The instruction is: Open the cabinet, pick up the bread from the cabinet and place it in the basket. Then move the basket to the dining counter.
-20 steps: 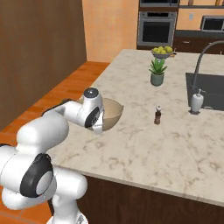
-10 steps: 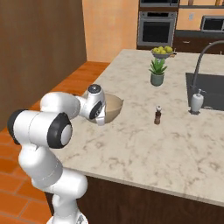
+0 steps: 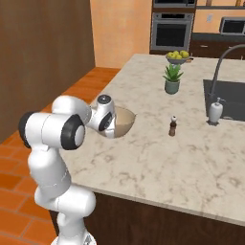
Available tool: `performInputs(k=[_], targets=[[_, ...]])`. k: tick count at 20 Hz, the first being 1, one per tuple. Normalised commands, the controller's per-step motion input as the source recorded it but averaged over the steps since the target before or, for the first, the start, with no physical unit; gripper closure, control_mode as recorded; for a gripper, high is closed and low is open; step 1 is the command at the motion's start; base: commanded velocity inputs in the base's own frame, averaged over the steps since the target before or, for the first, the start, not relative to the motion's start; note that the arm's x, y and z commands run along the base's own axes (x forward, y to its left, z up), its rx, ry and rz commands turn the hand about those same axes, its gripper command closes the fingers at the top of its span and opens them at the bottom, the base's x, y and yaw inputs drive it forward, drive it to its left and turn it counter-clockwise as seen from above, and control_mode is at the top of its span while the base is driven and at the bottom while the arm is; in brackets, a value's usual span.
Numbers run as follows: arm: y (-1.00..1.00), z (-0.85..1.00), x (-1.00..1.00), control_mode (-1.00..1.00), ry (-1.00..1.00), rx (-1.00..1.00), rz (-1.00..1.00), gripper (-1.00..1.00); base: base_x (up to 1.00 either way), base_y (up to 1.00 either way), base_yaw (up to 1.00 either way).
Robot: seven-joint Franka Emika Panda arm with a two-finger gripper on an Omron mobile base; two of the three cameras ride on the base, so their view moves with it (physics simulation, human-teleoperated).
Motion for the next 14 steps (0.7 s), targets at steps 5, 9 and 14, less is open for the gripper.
performInputs(k=[5,9,14], targets=[[0.0,-0.77,0.39,-1.0,0.0,0.0,0.0,1.0,0.0,0.0,0.0],[0.0,-0.85,0.02,-1.0,0.01,0.0,0.0,-1.0,0.0,0.0,0.0],[0.0,-0.25,0.0,-1.0,0.04,0.0,0.0,-1.0,0.0,0.0,0.0]])
